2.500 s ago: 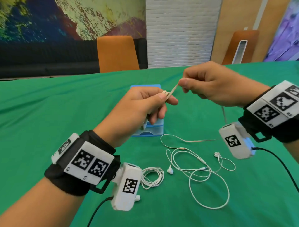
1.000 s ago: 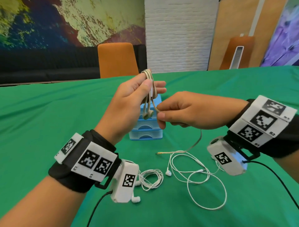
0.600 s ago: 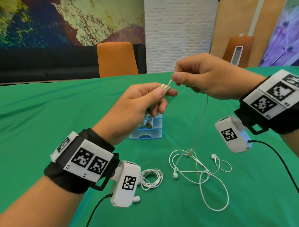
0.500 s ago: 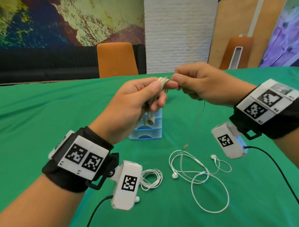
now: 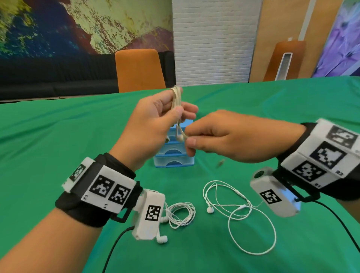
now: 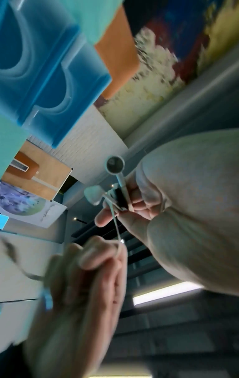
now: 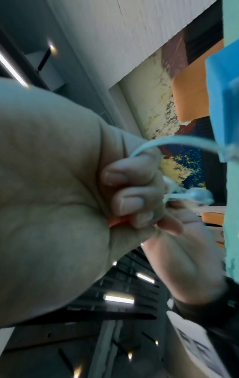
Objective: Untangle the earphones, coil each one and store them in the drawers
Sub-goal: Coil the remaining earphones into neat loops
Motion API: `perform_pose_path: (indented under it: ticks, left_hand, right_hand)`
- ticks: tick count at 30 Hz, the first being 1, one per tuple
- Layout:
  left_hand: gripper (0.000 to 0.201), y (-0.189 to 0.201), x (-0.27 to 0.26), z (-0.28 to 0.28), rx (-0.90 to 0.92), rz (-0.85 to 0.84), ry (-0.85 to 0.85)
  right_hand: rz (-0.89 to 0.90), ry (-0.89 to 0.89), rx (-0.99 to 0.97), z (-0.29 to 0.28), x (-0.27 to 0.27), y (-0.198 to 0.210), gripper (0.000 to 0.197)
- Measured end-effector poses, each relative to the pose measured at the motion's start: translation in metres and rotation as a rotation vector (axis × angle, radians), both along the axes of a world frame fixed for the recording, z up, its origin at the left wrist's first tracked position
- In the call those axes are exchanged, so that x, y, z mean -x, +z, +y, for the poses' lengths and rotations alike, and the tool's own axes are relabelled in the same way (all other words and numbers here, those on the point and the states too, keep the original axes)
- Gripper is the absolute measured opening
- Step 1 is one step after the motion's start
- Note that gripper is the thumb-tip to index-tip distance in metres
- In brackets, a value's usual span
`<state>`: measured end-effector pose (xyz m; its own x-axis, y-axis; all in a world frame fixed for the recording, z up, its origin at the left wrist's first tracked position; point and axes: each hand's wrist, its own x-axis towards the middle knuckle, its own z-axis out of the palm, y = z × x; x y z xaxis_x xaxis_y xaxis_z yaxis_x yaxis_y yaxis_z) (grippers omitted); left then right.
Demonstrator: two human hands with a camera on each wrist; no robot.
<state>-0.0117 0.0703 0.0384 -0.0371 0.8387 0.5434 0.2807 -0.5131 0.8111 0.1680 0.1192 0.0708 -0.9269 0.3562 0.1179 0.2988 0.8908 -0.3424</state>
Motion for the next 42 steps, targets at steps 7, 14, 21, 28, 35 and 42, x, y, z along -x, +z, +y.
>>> perform_pose_path:
  ticks: [7,14,21,28,35,42]
  left_hand:
    - [0.024,-0.008,-0.012,-0.001,0.120,0.028,-0.133]
    - [0.027,-0.005,-0.019,-0.005,0.164,-0.224,-0.174]
    - [0.031,-0.009,-0.017,-0.004,0.193,-0.365,-0.194]
    - [0.025,-0.011,-0.015,-0.001,0.220,-0.478,-0.209]
    - [0.023,-0.012,-0.012,0.001,0.198,-0.532,-0.108]
    - [0.023,-0.013,-0.001,-0.001,0.124,-0.382,0.012]
  right_hand:
    - [0.277,-0.102,-0.121,0.020,-0.011,0.026,0.016]
    - [0.555,-0.066,0.173,0.027,-0.010,-0.004,0.018]
    - [0.766,-0.055,0.553,0.026,0.004,-0.019,0.013]
    - [0.800,-0.100,0.641,0.026,0.011,-0.022,0.007]
    - [0.865,-0.129,0.647,0.027,0.019,-0.029,0.007]
    - [0.887,-0.166,0.500,0.030,0.021,-0.037,0.010]
